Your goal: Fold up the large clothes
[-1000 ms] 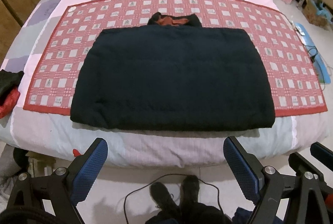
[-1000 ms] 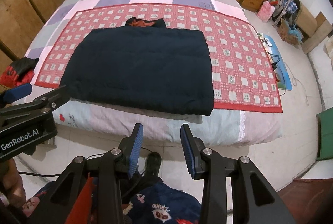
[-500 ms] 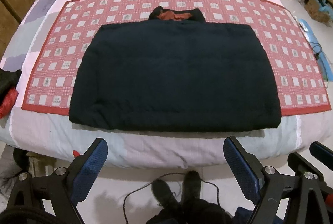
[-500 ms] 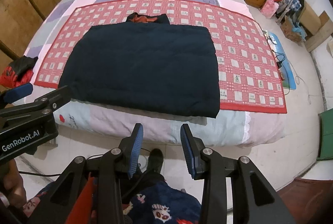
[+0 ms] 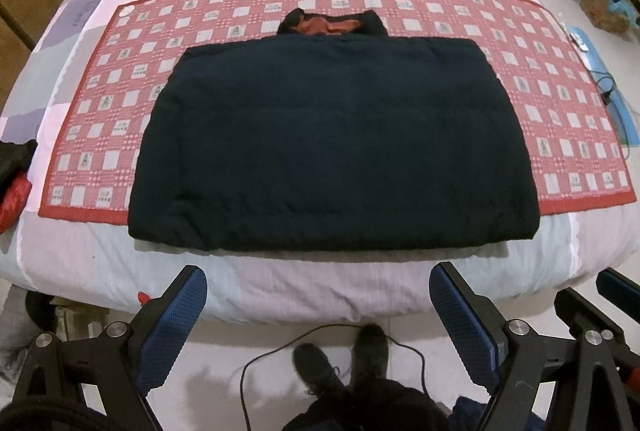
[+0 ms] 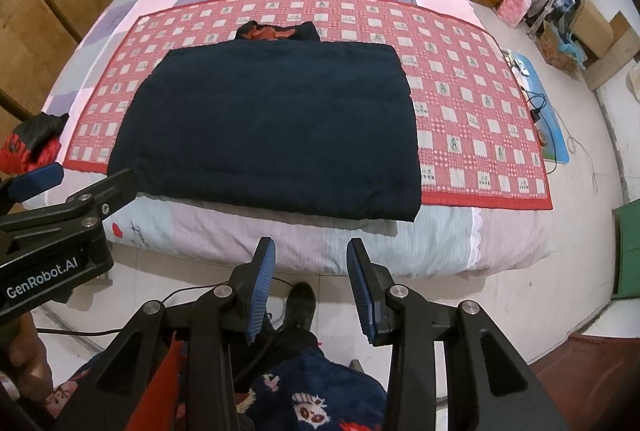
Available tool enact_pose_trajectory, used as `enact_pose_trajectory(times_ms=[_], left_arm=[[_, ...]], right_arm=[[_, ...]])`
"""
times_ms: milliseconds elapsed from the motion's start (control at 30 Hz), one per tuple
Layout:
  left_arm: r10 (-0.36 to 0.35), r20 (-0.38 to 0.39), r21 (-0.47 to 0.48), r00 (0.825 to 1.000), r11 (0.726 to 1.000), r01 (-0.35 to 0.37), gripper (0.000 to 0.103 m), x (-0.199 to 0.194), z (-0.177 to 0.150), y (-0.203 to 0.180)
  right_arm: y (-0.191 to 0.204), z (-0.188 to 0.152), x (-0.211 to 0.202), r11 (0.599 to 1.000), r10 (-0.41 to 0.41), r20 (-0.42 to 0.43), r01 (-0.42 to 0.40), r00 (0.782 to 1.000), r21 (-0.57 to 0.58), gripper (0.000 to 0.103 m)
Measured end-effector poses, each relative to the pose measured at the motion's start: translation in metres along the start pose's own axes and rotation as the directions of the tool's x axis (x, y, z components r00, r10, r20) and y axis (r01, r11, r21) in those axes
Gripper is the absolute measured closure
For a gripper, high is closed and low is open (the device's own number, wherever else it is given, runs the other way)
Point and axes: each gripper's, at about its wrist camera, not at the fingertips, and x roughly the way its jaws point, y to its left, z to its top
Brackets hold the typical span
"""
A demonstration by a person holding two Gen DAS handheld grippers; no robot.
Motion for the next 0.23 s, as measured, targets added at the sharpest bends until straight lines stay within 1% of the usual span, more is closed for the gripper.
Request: enact_pose_trajectory(times_ms=[233], left_arm=[[-0.008, 0.015, 0.011, 1.0, 1.0, 0.007, 0.01, 0.0008, -0.001, -0.0009]], right_arm=[[-0.0039, -0.0013, 0.0001, 1.0, 0.0, 0.002, 0.0, 1.0, -0.005, 0.063]])
